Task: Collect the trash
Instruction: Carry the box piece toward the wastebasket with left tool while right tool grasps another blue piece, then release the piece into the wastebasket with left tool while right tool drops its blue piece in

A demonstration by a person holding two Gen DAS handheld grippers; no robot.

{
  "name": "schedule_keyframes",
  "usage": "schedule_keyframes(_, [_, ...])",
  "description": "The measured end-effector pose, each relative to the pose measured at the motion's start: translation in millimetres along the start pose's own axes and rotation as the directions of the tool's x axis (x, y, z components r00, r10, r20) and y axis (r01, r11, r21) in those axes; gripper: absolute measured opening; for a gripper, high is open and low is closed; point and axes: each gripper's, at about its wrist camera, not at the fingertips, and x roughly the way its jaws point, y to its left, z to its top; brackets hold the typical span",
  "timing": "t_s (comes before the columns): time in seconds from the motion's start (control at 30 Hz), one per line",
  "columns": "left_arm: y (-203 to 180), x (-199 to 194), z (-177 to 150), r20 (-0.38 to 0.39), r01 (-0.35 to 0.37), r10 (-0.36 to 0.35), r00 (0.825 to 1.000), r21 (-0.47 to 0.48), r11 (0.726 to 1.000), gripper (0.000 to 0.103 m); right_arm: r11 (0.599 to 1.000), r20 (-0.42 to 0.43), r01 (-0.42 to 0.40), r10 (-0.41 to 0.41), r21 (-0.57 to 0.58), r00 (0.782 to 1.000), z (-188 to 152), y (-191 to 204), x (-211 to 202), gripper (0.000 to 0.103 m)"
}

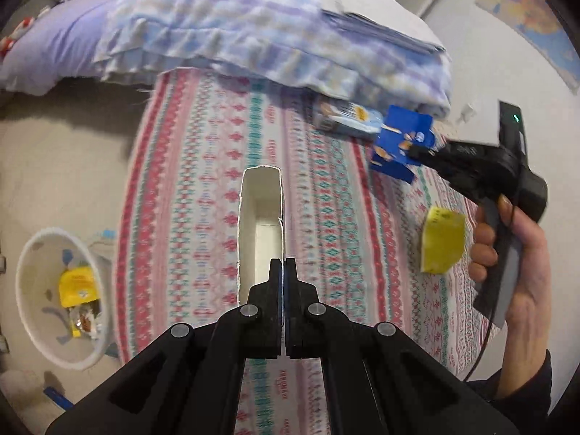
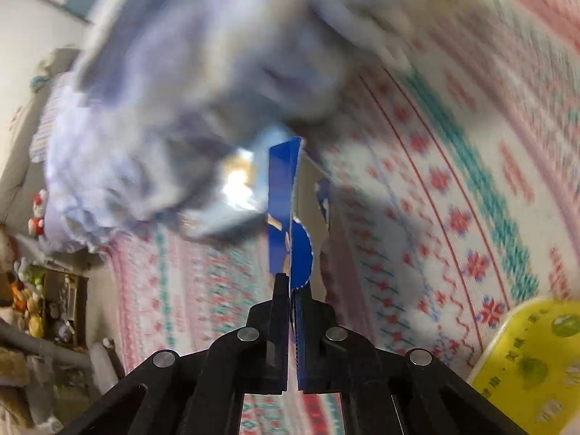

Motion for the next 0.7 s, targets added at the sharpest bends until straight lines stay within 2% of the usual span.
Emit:
schedule_keyframes(0.17, [38, -18, -3, 0.033, -0.018, 0.020, 0.999, -0.060, 0.998, 0.000, 0.996, 0.001, 0.015, -0.015, -0.088, 1.000, -15, 31, -6, 0.001])
schedule_keyframes(0.4, [104, -47, -14, 0.068, -0.050, 0.061, 0.996, -0.164, 0.985, 0.000, 0.970, -0.042, -0.053, 0.044, -0.236, 0.998, -52, 90, 2, 0.001])
schedule_keyframes(0.53, [155, -65, -23, 0.082, -0.065, 0.089, 0.993, -0.253, 0.965, 0.000, 0.946, -0.080, -0.091, 0.069, -0.311, 0.994, -80, 127, 12, 0.001])
schedule_keyframes(0.7, [204, -72, -40, 0.058, -0.092, 0.118, 0.991, -0.335, 0.938, 0.000, 0.914, -0.139, -0.131, 0.083, -0.383, 0.987, -118, 162, 29, 0.001])
